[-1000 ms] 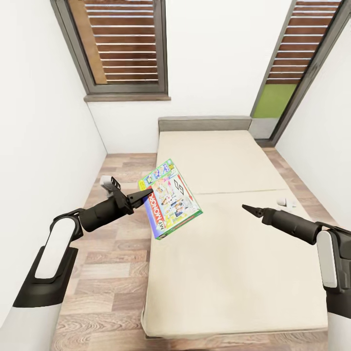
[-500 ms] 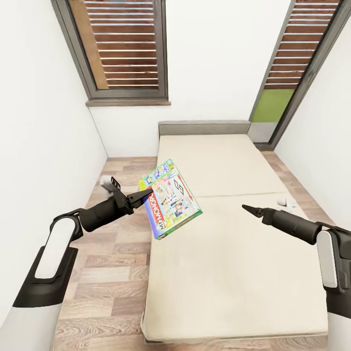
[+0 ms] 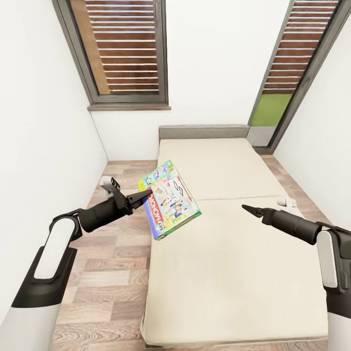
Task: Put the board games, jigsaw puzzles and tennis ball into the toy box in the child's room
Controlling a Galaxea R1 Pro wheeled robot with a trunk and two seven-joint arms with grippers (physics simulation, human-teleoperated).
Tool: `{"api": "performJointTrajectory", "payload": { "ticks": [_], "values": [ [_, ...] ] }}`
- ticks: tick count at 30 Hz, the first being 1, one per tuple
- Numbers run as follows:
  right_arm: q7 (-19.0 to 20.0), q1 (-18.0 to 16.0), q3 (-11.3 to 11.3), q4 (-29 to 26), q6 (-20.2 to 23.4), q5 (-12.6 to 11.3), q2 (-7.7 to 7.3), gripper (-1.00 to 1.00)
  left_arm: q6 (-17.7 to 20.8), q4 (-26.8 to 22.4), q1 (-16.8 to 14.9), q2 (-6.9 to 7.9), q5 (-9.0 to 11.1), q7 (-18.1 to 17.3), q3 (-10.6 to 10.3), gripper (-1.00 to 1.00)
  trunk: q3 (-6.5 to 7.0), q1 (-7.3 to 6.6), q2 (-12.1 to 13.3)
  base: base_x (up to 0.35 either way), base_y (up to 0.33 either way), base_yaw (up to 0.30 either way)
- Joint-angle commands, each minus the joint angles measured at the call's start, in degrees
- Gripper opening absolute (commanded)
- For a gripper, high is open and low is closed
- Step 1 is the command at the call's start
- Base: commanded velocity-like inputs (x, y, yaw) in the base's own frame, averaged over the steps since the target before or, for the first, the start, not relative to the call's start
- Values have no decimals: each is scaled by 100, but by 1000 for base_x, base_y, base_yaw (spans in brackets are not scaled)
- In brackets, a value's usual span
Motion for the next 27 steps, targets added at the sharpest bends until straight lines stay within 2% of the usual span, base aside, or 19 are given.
{"api": "performJointTrajectory", "payload": {
  "ticks": [1,5,8,9,12,13,16,17,22,27],
  "values": [
    [48,-6,-5,-1,33,2,-2,100,8,1,4,15,-74,-49,-3,-100,0,3,-10,0,0,0],
    [223,-6,-3,-1,61,-21,-16,100,11,2,33,117,-311,-87,-10,-100,37,3,-10,0,0,0],
    [591,-6,-1,-1,95,-33,-41,100,13,2,49,286,-612,-154,-51,-100,65,3,-10,0,0,0],
    [591,-6,-1,-1,95,-33,-41,100,13,2,49,286,-612,-154,-51,-100,74,3,-10,0,0,0],
    [1047,-6,2,-1,122,-40,-61,100,10,5,57,398,-858,-249,-194,-100,102,3,-10,0,0,0],
    [1047,-6,2,-1,122,-40,-61,100,10,5,57,398,-858,-249,-194,-100,111,3,-10,0,0,0],
    [1473,-6,5,-2,235,-43,-68,100,2,8,61,471,-1135,-311,-391,-100,139,3,-10,0,0,0],
    [1473,-6,5,-2,235,-43,-68,100,2,8,61,471,-1135,-311,-391,-100,148,3,-10,0,0,0],
    [1921,-6,9,-2,315,-45,-75,100,-11,25,66,528,-1667,-363,-611,-100,194,3,-10,0,0,0],
    [2035,-6,45,-2,315,-47,-66,100,-17,43,70,542,-1846,-378,-671,-100,241,3,-10,0,0,0]
  ]
}}
